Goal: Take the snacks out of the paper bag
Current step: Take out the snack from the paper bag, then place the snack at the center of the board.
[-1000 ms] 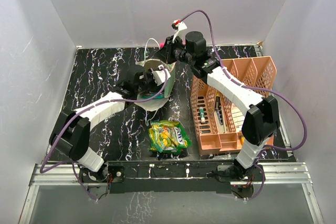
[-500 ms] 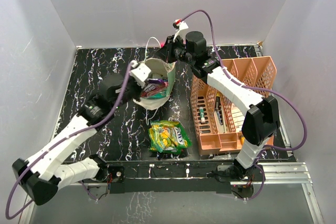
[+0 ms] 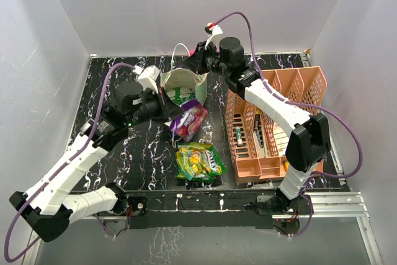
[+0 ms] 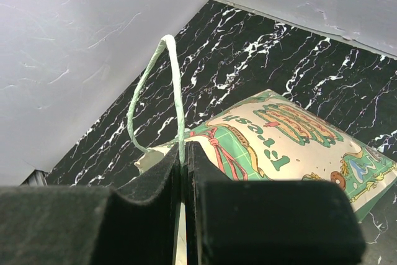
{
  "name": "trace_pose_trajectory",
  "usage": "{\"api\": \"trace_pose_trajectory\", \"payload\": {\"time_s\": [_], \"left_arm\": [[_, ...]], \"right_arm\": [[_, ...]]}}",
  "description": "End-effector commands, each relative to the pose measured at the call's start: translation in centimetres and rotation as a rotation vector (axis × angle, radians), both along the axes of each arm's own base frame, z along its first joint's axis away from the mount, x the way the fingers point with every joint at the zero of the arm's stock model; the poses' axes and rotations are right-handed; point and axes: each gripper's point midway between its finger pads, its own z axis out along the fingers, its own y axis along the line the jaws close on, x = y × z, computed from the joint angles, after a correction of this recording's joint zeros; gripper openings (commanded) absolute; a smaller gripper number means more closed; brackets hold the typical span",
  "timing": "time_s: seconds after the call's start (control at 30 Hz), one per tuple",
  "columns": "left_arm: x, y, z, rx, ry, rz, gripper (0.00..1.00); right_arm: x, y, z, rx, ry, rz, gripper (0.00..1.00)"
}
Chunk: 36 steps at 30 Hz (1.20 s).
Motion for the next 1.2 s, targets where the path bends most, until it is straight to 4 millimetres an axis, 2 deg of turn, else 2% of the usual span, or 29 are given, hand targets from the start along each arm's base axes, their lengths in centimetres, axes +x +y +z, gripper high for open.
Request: {"api": "trace_pose_trajectory", "payload": {"time_s": [0.0, 0.1, 0.2, 0.37, 0.53, 0.6, 0.7, 0.83, 1.17], "left_arm": [[-3.6, -3.8, 2.2, -0.39, 0.255, -0.098, 0.0], [-4.2, -5.2, 1.3, -0.532, 0.343, -0.135, 0.0], [-4.4, -5.9, -0.3, -0.584, 0.419, -0.116, 0.0], [-5.5, -7.7, -1.6, -0.674, 0.517, -0.116, 0.0], [-7.0, -9.6, -5.6, -0.681, 0.692, -0.095, 0.0], [-7.0, -8.8, -7.8, -0.631, 0.738, -0.008, 0.0], [-7.4, -6.2, -10.5, -0.57, 0.766, 0.13, 0.0], [-7.6, -4.7, -14.0, -0.517, 0.821, 0.227, 0.0], [-7.0, -0.6, -18.3, -0.41, 0.773, 0.441, 0.0]], "right_arm": [[-0.3, -0.3, 4.9, 0.086, -0.116, -0.012, 0.07], [-0.4, -0.5, 4.9, 0.085, -0.115, -0.015, 0.07], [-0.4, -0.5, 5.1, 0.085, -0.115, -0.015, 0.07], [-0.4, -0.5, 5.1, 0.081, -0.116, -0.018, 0.07], [-0.4, -0.3, 4.6, 0.078, -0.105, -0.008, 0.07], [-0.4, -0.4, 4.3, 0.073, -0.101, -0.01, 0.07], [-0.5, -0.6, 4.3, 0.071, -0.105, -0.017, 0.07], [-0.5, -0.6, 4.2, 0.07, -0.106, -0.018, 0.07], [-0.6, -0.6, 4.1, 0.069, -0.104, -0.015, 0.07]]}}
